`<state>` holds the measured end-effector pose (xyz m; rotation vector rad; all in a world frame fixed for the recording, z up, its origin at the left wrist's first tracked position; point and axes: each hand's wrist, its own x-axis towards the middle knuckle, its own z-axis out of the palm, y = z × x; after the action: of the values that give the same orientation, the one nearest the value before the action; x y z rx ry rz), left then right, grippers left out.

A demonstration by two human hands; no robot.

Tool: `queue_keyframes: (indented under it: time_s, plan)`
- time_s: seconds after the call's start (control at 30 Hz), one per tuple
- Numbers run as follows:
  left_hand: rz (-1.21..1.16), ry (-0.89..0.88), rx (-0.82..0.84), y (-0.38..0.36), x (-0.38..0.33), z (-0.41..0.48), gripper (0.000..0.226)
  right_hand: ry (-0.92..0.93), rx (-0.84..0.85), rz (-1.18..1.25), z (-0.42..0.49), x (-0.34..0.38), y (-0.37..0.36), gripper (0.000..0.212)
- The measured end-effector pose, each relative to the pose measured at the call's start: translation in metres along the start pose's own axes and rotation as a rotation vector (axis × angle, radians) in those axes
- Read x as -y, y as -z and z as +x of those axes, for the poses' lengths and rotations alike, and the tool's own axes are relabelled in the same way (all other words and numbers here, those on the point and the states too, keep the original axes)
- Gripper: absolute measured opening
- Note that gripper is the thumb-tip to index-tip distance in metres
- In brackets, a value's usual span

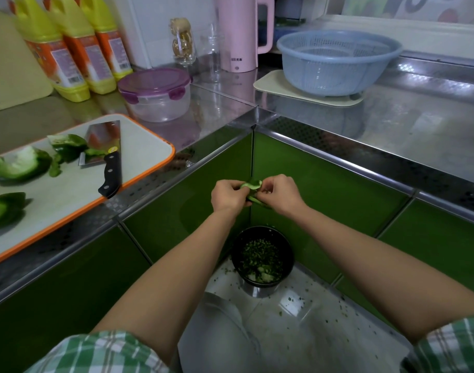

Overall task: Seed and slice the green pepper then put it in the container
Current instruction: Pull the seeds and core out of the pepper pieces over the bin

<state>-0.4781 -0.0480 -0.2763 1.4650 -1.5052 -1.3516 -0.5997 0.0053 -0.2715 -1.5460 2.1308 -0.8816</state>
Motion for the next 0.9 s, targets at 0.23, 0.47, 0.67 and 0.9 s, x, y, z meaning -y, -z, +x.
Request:
queue_keyframes:
  time_s: [0.23,0.47,0.67,0.9]
  plan:
    - [-0.012,0.001,-0.012,-0.003,-0.001,-0.003,0.02,-0.053,-0.018,-0.088,-0.001,0.004,0.001,0.025]
    - [-0.048,-0.003,-0.068,0.007,0.002,0.0,0.022,-0.041,0.002,-0.069,-0.007,-0.014,0.008,0.013]
    - [-0.039,-0.024,-0.085,0.01,0.002,-0.001,0.023,-0.005,0.042,0.022,-0.009,-0.014,0.009,0.004]
    - [0.002,-0.065,-0.096,0.007,0.0,-0.004,0.024,-0.093,0.046,-0.083,-0.003,-0.007,0.002,0.012]
